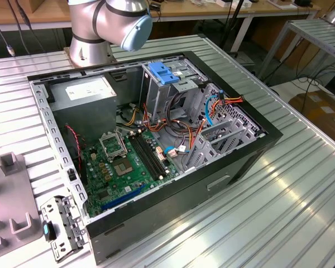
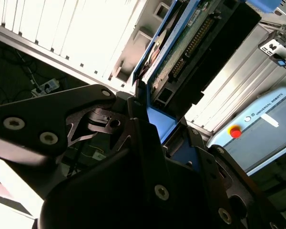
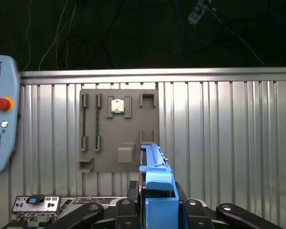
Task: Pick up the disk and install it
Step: 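Pick up the disk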
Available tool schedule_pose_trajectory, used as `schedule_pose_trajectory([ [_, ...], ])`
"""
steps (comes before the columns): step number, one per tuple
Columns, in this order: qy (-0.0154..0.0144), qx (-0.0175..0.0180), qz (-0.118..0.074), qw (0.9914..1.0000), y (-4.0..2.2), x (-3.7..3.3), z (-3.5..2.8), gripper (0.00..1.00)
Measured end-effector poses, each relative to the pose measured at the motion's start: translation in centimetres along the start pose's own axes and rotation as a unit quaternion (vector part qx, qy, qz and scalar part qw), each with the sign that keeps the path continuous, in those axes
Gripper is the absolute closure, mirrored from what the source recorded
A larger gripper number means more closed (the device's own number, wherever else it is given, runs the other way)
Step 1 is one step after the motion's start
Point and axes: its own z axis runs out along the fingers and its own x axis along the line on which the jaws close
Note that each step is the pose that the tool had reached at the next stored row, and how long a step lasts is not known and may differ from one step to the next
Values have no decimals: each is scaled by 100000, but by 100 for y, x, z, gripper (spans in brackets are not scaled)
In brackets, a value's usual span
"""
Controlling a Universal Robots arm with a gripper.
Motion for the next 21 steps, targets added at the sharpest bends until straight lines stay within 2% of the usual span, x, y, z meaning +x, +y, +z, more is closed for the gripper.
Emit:
schedule_pose_trajectory([
  [10, -1, 0, 2, 100000, -98, -2, -2, 63],
  [17, 1, -3, -2, 100000, -197, -4, -4, 63],
  [21, -2, 2, -1, 100000, -222, 7, -4, 63],
])
